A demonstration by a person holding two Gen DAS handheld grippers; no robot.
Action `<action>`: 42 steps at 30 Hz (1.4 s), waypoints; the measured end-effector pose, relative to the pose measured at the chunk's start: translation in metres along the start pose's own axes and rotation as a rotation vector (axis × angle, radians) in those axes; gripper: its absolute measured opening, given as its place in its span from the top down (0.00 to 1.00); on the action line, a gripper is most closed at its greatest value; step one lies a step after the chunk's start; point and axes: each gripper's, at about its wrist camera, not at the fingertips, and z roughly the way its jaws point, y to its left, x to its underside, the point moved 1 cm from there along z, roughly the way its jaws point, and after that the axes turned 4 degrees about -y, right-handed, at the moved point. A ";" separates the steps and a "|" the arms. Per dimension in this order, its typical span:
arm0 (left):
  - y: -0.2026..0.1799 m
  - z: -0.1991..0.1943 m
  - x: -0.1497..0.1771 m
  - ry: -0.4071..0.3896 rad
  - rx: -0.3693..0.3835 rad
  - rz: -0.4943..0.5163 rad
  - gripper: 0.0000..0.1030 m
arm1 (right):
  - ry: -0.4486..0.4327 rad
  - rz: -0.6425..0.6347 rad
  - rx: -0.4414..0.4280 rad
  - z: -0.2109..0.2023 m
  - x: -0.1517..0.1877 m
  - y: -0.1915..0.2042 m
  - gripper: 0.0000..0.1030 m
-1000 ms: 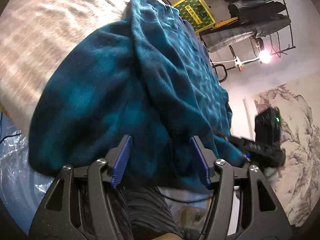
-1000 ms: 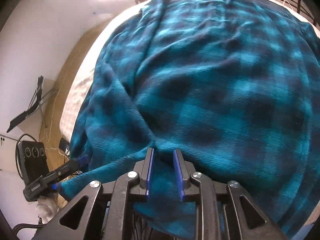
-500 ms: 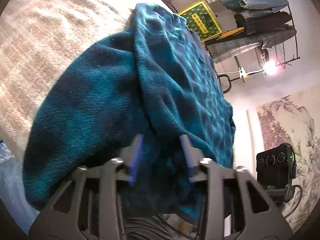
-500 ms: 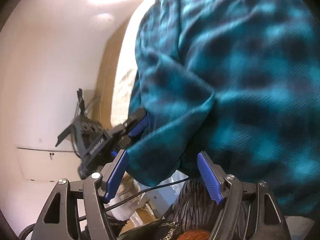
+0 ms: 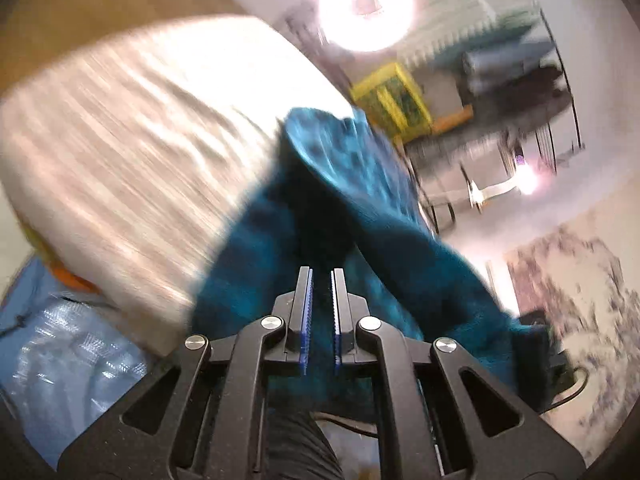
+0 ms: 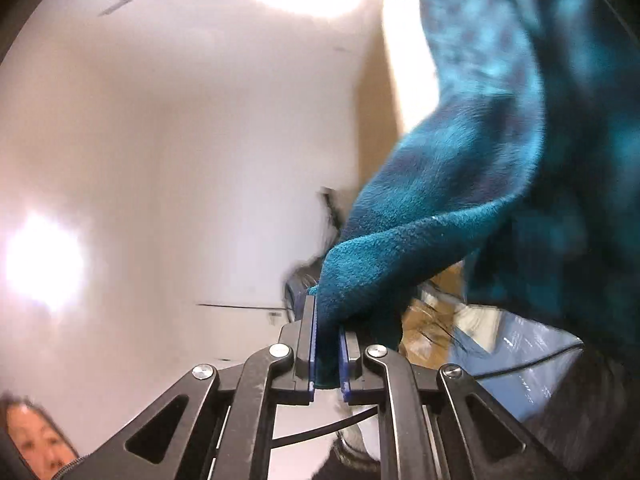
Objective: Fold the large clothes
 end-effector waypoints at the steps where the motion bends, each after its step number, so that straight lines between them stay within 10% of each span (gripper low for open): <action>1: 0.004 -0.014 -0.005 -0.032 -0.025 0.007 0.95 | 0.016 -0.011 0.027 0.004 0.001 -0.005 0.86; 3: 0.010 -0.028 -0.008 -0.049 -0.063 0.028 0.95 | 0.103 -0.006 0.259 0.015 0.006 -0.031 0.56; 6: 0.019 -0.032 -0.001 -0.003 -0.083 0.036 0.95 | 0.199 -0.014 0.486 0.015 0.022 -0.065 0.55; 15: 0.041 0.001 0.073 0.186 0.015 -0.105 0.55 | 0.096 -0.239 0.650 -0.031 0.001 -0.020 0.54; 24: 0.051 0.038 0.111 0.246 0.038 -0.196 0.62 | 0.080 -0.349 0.933 0.006 -0.033 -0.027 0.49; 25: 0.046 0.040 0.112 0.255 0.049 -0.180 0.87 | 0.085 -0.335 0.926 0.006 -0.035 -0.032 0.55; 29: 0.026 0.030 0.107 0.250 0.021 -0.073 0.95 | 0.131 -0.296 0.860 0.017 -0.040 -0.041 0.98; 37: -0.008 -0.024 0.078 0.132 -0.030 0.044 0.97 | 0.085 -0.363 0.740 0.008 -0.033 0.000 1.00; 42: -0.038 -0.035 0.077 0.040 -0.147 0.208 0.98 | 0.138 -0.454 0.910 0.026 -0.022 -0.024 1.00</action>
